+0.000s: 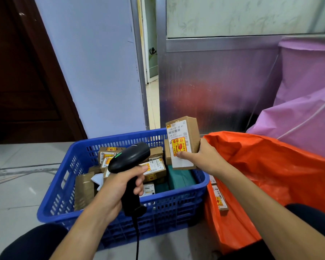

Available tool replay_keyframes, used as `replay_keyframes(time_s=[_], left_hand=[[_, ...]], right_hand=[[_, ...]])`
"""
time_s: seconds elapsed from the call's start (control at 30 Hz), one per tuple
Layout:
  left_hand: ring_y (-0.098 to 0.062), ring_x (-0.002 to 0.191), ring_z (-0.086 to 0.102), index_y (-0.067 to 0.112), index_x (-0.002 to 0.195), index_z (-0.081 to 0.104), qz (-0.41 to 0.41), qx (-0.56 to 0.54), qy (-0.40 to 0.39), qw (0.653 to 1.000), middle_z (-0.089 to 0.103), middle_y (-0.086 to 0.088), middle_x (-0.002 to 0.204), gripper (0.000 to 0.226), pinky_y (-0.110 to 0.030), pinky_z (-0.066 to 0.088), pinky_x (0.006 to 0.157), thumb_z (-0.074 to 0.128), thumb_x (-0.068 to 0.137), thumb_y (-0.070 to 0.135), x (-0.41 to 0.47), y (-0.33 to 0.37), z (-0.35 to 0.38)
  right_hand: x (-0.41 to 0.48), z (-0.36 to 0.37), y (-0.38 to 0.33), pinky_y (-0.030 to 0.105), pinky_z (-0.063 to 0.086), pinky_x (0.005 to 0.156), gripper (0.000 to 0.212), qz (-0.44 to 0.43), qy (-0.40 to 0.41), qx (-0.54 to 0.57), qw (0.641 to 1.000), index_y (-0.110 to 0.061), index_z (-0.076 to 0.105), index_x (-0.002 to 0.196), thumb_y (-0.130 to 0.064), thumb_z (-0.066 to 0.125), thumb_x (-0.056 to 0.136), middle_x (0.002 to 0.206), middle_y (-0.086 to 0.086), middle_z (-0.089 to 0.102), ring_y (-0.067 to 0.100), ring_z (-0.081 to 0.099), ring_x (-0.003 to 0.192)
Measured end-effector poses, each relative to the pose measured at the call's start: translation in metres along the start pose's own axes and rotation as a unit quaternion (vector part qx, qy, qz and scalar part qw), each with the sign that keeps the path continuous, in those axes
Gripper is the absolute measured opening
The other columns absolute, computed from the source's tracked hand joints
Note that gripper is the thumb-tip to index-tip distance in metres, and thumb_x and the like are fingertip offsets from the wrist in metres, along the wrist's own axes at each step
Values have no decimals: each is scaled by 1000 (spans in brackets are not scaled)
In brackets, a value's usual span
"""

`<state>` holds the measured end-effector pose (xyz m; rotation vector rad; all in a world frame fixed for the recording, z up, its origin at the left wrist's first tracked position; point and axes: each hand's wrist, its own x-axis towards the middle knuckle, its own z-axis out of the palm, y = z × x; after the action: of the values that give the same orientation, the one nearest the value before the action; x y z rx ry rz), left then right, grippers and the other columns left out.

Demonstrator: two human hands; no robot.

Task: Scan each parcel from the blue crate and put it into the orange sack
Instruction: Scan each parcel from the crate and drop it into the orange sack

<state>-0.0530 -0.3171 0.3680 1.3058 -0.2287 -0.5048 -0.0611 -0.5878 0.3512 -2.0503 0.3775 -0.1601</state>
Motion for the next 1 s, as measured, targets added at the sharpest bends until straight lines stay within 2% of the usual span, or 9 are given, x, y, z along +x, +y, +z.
replay_keyframes(time_s=[0.07, 0.2, 0.3, 0.4, 0.53, 0.6, 0.7, 0.87, 1.0], left_hand=[[-16, 47, 37, 8, 86, 58, -5, 9, -10, 1000, 41, -6, 62, 26, -30, 43, 52, 82, 82, 16, 0, -1, 0], [-16, 48, 39, 7, 88, 57, -8, 9, -24, 1000, 43, -6, 63, 31, -30, 45, 53, 81, 77, 24, -2, -2, 0], [-16, 48, 40, 8, 87, 58, -3, 6, -16, 1000, 43, -7, 65, 30, -29, 46, 52, 85, 82, 20, -2, -1, -2], [-17, 50, 43, 11, 88, 62, -1, 1, -14, 1000, 45, -8, 67, 18, -30, 47, 54, 76, 85, 22, -3, -1, 1], [-22, 62, 57, 10, 91, 70, -21, -5, -23, 999, 61, -13, 80, 30, -39, 51, 72, 84, 79, 34, -2, -2, 1], [-25, 69, 64, 10, 93, 74, -34, 2, -35, 999, 67, -15, 85, 33, -42, 52, 78, 82, 81, 39, -1, -3, 9], [-27, 72, 67, 10, 93, 77, -40, 11, -33, 999, 69, -16, 84, 37, -43, 53, 83, 82, 80, 44, 2, -7, 20], [-26, 69, 66, 11, 88, 75, -71, 42, -43, 996, 67, -15, 80, 31, -39, 52, 77, 74, 82, 41, 7, -24, 47], [-27, 70, 64, 11, 89, 73, -87, 68, -49, 993, 65, -14, 79, 30, -40, 52, 77, 72, 85, 40, 12, -40, 56]], right_hand=[[1, -3, 1, 39, 63, 86, 71, -4, -4, 0, 1000, -23, 48, 127, -51, 86, 75, 120, -10, 69, 10, 69, 106], [-2, -9, 1, 39, 61, 91, 74, 1, -18, -8, 1000, -20, 43, 129, -51, 86, 76, 122, -10, 66, 10, 67, 109], [-8, -17, 4, 38, 61, 89, 69, 14, 15, -12, 1000, -17, 39, 124, -45, 85, 80, 115, -10, 64, 10, 66, 105], [-9, -30, 19, 34, 59, 89, 69, 36, 55, -33, 997, -18, 38, 123, -46, 85, 80, 119, -7, 62, 14, 65, 107], [-6, -50, 49, 39, 58, 86, 70, 89, 118, -58, 987, -16, 36, 121, -47, 84, 81, 121, 1, 60, 21, 64, 107], [-6, -61, 69, 42, 60, 86, 74, 126, 145, -53, 980, -15, 36, 125, -50, 84, 80, 121, 3, 61, 23, 66, 105], [-2, -68, 92, 49, 61, 86, 80, 157, 162, -46, 973, -13, 38, 128, -54, 84, 77, 123, 5, 63, 25, 67, 105], [-3, -73, 139, 51, 57, 93, 77, 210, 191, 3, 959, -10, 47, 132, -51, 83, 76, 127, 9, 64, 30, 66, 111], [-12, -65, 189, 45, 60, 83, 65, 271, 187, 26, 944, -9, 60, 123, -48, 82, 74, 113, 11, 71, 31, 70, 99]])
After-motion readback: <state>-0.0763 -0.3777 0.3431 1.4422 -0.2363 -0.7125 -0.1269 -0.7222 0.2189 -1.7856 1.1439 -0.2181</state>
